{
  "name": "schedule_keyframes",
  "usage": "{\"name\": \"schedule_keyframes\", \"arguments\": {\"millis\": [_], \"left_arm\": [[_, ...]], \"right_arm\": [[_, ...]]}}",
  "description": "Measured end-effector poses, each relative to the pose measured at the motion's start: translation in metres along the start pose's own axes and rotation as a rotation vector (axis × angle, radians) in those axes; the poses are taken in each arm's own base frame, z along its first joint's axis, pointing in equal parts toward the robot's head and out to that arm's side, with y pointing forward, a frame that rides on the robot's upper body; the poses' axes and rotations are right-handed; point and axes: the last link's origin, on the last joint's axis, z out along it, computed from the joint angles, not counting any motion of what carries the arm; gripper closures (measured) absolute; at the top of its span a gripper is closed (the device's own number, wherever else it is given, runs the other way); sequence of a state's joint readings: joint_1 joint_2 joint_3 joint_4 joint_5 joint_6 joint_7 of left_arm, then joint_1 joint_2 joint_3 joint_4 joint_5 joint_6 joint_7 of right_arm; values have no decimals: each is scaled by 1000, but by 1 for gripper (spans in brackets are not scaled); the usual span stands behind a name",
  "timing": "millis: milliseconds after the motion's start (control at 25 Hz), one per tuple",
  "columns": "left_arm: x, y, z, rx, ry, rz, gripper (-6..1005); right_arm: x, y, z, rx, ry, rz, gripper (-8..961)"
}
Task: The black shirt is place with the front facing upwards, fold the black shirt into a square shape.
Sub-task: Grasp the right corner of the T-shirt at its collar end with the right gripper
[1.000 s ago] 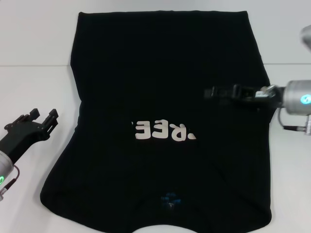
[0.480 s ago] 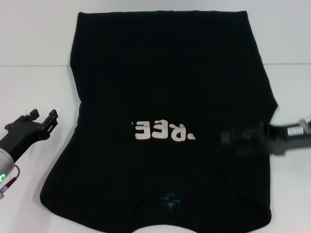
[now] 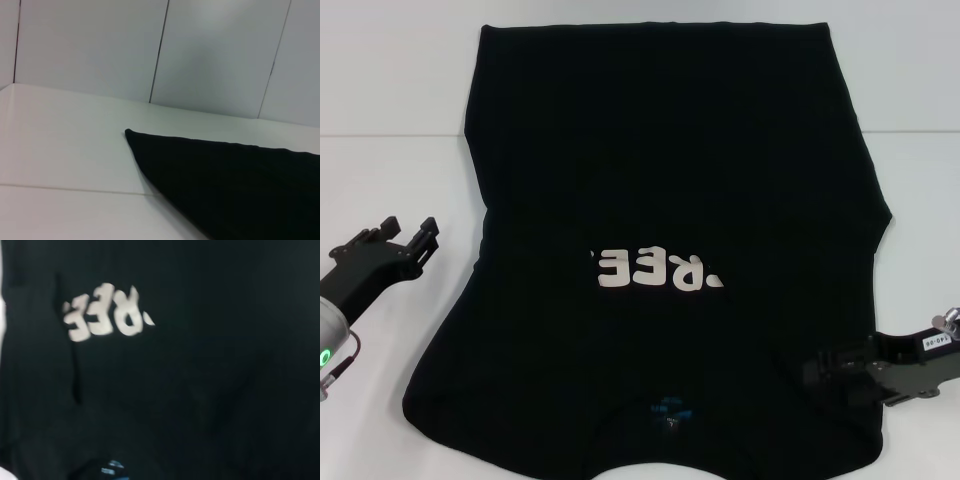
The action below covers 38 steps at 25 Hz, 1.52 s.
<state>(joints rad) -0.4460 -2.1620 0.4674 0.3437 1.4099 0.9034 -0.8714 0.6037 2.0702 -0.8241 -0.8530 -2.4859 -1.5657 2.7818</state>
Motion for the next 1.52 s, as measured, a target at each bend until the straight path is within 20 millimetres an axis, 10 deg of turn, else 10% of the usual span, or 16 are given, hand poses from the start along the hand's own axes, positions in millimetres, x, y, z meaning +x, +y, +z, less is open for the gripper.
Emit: {"name": "schedule_keyframes", "arguments": {"millis": [840, 1520], "left_arm": [[5, 1, 6, -1, 5, 9, 454], [5, 1, 6, 2, 5, 10, 453]], "right_arm": [[10, -13, -35, -37, -19, 41, 126], [10, -4, -27, 84, 43, 22, 151]]}}
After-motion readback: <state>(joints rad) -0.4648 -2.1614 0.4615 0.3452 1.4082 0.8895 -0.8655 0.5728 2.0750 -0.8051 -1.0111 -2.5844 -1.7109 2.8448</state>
